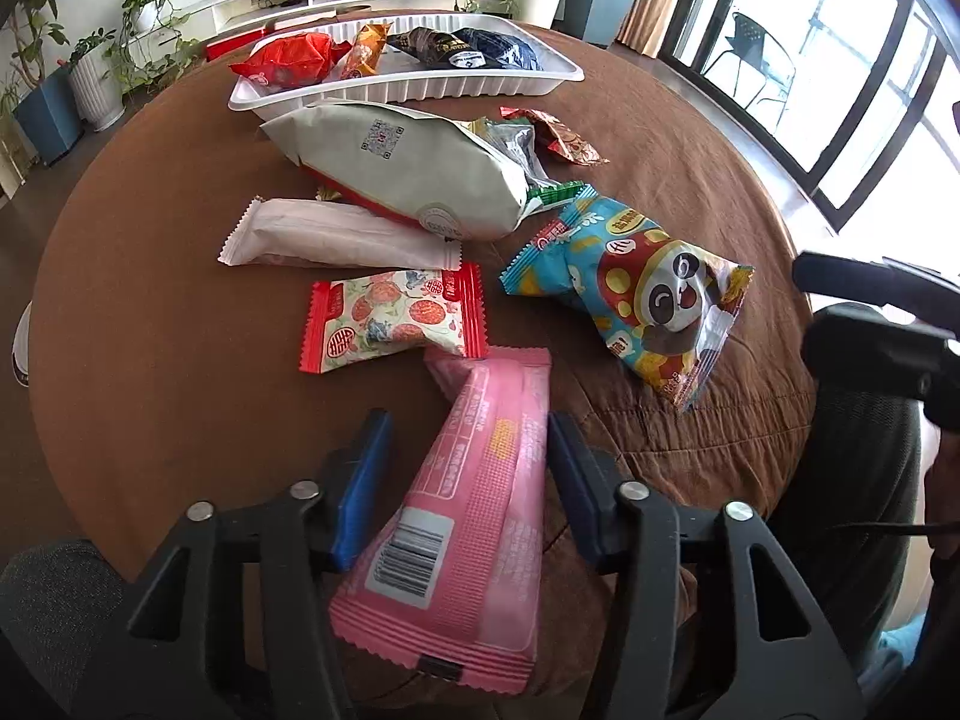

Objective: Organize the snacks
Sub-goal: 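Grasp the pink bar with the left tool while the right tool grasps the panda chip bag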

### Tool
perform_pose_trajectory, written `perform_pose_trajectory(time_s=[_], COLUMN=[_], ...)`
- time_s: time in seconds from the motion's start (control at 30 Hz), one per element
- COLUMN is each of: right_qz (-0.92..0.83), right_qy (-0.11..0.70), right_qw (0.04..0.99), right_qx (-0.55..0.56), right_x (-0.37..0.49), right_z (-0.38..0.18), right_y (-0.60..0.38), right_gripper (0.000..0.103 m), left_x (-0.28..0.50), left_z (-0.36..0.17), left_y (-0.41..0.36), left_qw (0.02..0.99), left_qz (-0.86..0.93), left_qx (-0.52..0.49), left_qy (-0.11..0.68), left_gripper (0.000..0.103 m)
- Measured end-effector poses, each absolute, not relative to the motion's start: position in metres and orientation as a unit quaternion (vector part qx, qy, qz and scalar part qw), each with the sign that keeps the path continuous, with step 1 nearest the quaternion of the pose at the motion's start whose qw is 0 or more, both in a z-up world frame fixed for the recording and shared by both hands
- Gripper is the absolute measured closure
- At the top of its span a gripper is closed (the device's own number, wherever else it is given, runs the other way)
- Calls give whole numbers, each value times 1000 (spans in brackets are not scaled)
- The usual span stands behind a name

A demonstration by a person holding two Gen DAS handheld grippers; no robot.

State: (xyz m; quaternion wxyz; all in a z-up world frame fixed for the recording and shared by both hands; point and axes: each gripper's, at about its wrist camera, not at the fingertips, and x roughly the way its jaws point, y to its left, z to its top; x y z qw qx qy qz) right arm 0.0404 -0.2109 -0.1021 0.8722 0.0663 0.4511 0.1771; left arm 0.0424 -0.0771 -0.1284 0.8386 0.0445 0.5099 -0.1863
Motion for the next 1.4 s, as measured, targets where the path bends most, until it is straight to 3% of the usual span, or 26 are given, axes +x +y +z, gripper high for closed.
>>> perform_pose_trajectory(time_s=[0.2, 0.9, 1.4], right_qz=[164, 154, 175], right_qy=[456, 493, 504], right_qw=[873, 855, 846], right_qx=[63, 38, 16], right_x=[61, 98, 98], right_z=[-101, -137, -153], right_y=[-206, -177, -164], right_gripper=[22, 22, 53], left_x=[42, 35, 26], left_z=[-127, -118, -126], left_y=[-71, -40, -41], left_qw=[838, 839, 826], left_qz=[-203, -233, -254], left_qx=[28, -44, -55], left_qy=[506, 491, 499], left_gripper=[71, 73, 73])
